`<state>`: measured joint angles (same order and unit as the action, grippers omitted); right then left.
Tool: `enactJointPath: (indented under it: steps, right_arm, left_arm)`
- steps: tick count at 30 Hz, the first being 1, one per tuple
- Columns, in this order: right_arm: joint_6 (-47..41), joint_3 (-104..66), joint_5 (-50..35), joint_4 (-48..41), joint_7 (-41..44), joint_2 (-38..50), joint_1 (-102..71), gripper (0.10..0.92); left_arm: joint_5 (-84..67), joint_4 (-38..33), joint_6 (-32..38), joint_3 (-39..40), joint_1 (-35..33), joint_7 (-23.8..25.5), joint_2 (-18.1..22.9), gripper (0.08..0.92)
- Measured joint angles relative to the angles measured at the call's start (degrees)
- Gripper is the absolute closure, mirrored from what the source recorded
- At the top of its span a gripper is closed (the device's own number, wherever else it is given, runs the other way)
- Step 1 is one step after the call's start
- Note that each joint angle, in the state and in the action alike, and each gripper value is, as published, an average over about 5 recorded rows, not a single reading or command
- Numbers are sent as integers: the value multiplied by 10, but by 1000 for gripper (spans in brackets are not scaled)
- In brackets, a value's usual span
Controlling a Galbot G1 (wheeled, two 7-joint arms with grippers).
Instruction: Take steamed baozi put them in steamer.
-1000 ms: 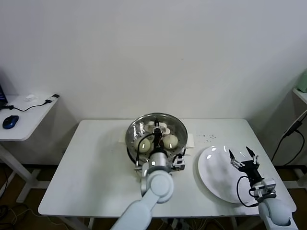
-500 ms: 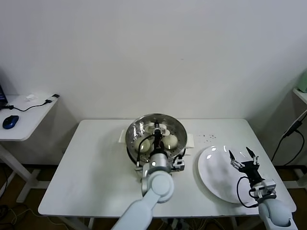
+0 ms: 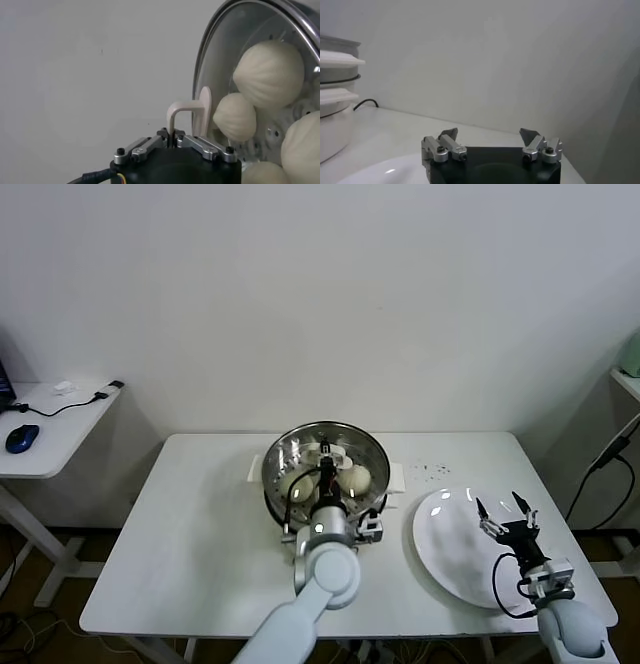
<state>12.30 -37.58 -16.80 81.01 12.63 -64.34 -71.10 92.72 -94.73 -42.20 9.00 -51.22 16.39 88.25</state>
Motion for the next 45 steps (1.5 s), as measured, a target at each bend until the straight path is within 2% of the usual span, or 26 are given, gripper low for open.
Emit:
enactJointPath:
  steps: [5,8,19,27,30,38,45]
  right_arm:
    - [1,-1,3,0,1,-3,0,203]
    - [1,-1,4,-1,1,-4,0,203]
    - [0,-5,5,-3,2,-4,1,203]
    - [-7,-8,6,-1,1,-5,1,203]
    - [-14,-9,7,3,-1,-5,0,203]
    - [-33,-15,16,13,-1,-3,-4,203]
    - [-45,-18,19,24,0,-9,-7,203]
  left_arm:
    - [-6,-1,0,0,-1,-1,-2,853]
    - [-11,-5,0,0,-3,-1,-4,805]
    - [-23,-40,0,3,-14,11,-28,490]
    - [-43,-97,0,4,-33,21,-59,258]
    - [-54,-125,0,3,-45,21,-74,197]
    - [-119,-210,0,-23,-95,-15,-119,177]
    - [-262,-264,0,-104,-164,-108,-154,177]
